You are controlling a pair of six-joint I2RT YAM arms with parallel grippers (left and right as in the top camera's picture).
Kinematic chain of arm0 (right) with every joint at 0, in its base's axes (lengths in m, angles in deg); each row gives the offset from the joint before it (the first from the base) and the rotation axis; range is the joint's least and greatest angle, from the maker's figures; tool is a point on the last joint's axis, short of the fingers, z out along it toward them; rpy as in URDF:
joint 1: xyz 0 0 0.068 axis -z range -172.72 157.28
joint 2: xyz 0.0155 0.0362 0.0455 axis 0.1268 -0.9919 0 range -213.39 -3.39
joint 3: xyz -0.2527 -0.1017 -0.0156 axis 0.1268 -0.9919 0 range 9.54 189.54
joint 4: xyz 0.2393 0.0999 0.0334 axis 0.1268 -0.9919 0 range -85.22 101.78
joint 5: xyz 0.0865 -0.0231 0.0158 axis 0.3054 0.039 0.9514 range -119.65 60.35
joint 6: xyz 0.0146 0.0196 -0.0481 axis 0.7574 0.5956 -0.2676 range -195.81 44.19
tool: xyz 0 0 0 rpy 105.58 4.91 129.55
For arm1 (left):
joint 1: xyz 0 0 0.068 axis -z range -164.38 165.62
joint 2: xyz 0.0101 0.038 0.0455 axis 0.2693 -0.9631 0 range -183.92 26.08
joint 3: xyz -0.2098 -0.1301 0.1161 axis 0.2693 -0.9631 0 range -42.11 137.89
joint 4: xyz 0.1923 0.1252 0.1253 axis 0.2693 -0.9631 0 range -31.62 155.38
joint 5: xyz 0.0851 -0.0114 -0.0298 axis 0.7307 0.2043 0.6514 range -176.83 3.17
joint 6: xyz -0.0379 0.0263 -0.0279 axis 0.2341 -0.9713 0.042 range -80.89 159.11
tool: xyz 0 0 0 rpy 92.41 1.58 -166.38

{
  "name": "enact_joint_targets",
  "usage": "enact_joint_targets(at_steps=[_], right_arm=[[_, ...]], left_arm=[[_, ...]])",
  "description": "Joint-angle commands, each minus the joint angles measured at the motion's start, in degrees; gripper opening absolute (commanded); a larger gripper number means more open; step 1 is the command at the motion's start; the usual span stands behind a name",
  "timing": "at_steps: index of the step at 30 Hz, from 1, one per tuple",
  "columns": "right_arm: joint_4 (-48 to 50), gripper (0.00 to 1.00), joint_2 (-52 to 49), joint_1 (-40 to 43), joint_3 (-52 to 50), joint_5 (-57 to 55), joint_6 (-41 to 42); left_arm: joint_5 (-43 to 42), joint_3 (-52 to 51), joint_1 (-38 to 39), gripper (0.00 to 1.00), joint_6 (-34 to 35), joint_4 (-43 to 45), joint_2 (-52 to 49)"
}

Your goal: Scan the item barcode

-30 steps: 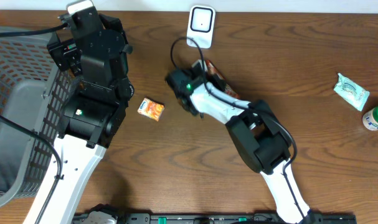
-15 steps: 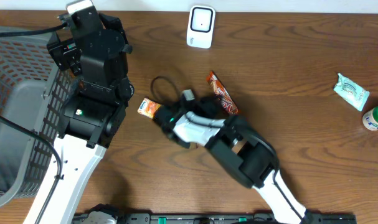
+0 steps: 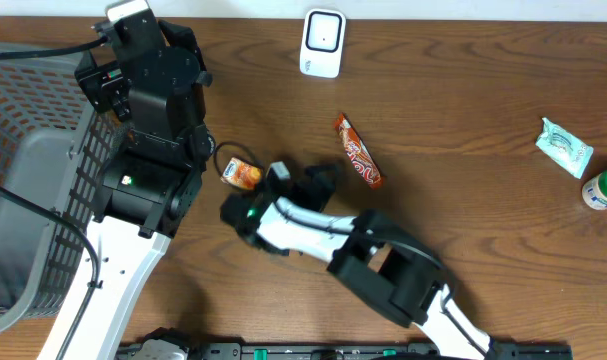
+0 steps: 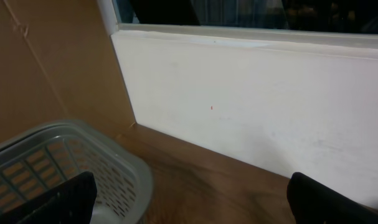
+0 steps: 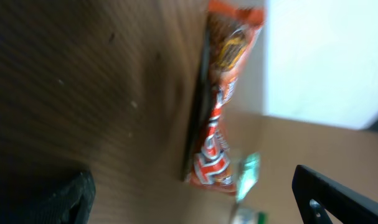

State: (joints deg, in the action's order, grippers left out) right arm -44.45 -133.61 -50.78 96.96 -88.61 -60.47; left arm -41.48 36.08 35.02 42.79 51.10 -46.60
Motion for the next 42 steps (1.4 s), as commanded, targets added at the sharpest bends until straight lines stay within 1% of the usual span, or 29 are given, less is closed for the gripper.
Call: enact_joint_targets(at_steps=[1, 2, 3, 4, 5, 7, 8, 10, 13, 18, 19, 20, 21, 22, 24, 25, 27, 30, 32, 37, 42], right_arm=[[-0.9, 0.98, -0.2, 3.6, 1.6, 28.8, 2.8], [-1.3, 0.95, 0.8, 5.0, 2.8, 31.9, 2.0], [-1.5, 0.89, 1.8, 6.6, 4.1, 35.3, 0.9], [-1.6, 0.78, 2.8, 8.4, 5.3, 38.8, -0.1], [-1.8, 0.62, 3.6, 10.3, 6.5, 42.2, -0.4], [-3.0, 0.17, 5.2, 14.3, 8.7, 48.4, -0.4], [-3.6, 0.01, 5.9, 16.4, 9.7, 51.0, -0.3], [-4.7, 0.01, 7.3, 20.4, 11.1, 54.0, 0.1], [-4.9, 0.01, 8.9, 25.8, 12.1, 54.9, 0.5], [-4.7, 0.01, 9.2, 32.0, 12.1, 55.9, 0.4], [-4.6, 0.05, 9.2, 32.8, 12.1, 57.4, -0.2], [-4.4, 0.16, 9.2, 33.4, 12.1, 59.1, -1.2], [-3.8, 0.40, 9.2, 34.1, 12.1, 61.9, -2.8], [-3.3, 0.60, 9.2, 34.5, 12.1, 63.6, -3.9], [-1.5, 0.82, 9.2, 35.3, 12.1, 65.8, -5.1], [-0.4, 0.87, 9.2, 35.6, 12.1, 65.9, -5.1], [1.5, 0.89, 9.1, 36.0, 12.1, 65.9, -5.7], [4.8, 0.96, 9.1, 36.0, 12.1, 65.1, -7.8], [6.8, 0.96, 9.0, 35.9, 12.1, 64.0, -7.8], [11.7, 0.93, 7.0, 35.9, 12.1, 62.9, -7.7], [14.6, 0.86, 4.0, 35.9, 12.1, 62.9, -7.0]], left_arm=[[0.3, -0.3, 0.0, 0.98, 0.7, 0.2, -0.3], [0.4, -0.3, 0.0, 0.98, 0.7, 0.2, -0.3], [0.4, -0.3, 0.0, 0.98, 0.7, 0.2, -0.3], [0.4, -0.3, 0.0, 0.98, 0.7, 0.2, -0.3], [0.4, -0.3, 0.0, 0.98, 0.7, 0.2, -0.3], [0.4, -0.3, 0.0, 0.98, 0.7, 0.2, -0.3], [0.4, -0.3, 0.0, 0.98, 0.7, 0.2, -0.3], [0.4, -0.3, 0.0, 0.98, 0.7, 0.2, -0.3], [0.4, -0.3, 0.0, 0.98, 0.7, 0.1, -0.3], [0.3, -0.3, 0.0, 0.98, 0.7, -0.2, -0.3], [0.3, -0.3, 0.0, 0.98, 0.7, -0.2, -0.3], [0.3, -0.3, 0.0, 0.98, 0.7, -0.3, -0.3], [0.3, -0.3, 0.0, 0.98, 0.7, -0.4, -0.3], [0.3, -0.3, 0.0, 0.98, 0.7, -0.4, -0.3], [0.3, -0.3, 0.0, 0.98, 0.7, -0.5, -0.3], [0.3, -0.3, 0.0, 0.98, 0.7, -0.5, -0.3], [0.3, -0.3, 0.0, 0.98, 0.7, -0.6, -0.3], [0.3, -0.3, 0.0, 0.98, 0.7, -0.7, -0.3], [0.3, -0.3, 0.0, 0.98, 0.7, -0.9, -0.3], [0.3, -0.3, 0.0, 0.98, 0.7, -1.0, -0.3], [0.3, -0.3, 0.0, 0.98, 0.7, -1.1, -0.3]])
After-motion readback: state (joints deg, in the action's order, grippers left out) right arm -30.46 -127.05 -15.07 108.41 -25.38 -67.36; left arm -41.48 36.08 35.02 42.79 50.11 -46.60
